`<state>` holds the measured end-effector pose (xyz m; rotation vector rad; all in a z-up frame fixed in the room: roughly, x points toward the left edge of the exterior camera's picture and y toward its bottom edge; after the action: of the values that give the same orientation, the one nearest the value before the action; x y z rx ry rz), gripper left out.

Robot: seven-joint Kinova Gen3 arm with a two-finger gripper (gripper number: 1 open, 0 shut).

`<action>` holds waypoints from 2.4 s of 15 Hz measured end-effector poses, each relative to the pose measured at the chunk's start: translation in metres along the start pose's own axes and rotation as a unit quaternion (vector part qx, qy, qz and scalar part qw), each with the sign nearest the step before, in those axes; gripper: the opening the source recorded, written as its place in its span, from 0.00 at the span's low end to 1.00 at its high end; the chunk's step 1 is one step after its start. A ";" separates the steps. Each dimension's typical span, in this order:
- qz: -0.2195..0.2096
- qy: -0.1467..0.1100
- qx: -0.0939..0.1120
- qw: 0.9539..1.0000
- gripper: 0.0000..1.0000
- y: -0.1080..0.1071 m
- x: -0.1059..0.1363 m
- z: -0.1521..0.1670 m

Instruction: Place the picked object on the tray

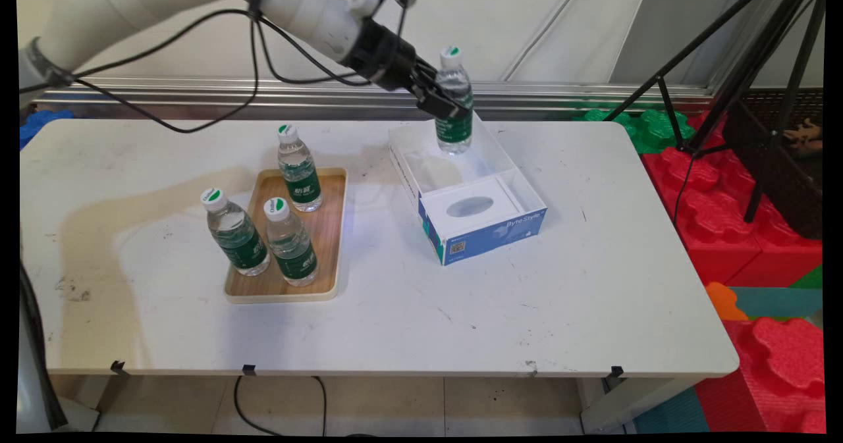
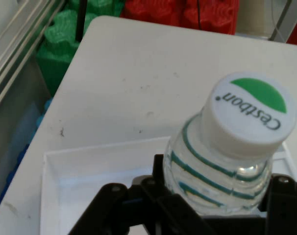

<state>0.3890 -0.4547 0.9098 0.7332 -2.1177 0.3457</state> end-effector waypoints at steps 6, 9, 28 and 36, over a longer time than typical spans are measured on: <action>0.001 0.021 -0.002 1.000 0.00 0.012 0.006 -0.061; 0.006 0.030 -0.002 1.000 0.00 0.020 0.006 -0.095; -0.012 -0.015 0.028 0.999 0.00 0.071 -0.044 -0.318; -0.006 -0.064 0.051 0.997 0.00 0.063 -0.093 -0.333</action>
<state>0.6061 -0.2093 1.0377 0.8476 -2.2275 0.4124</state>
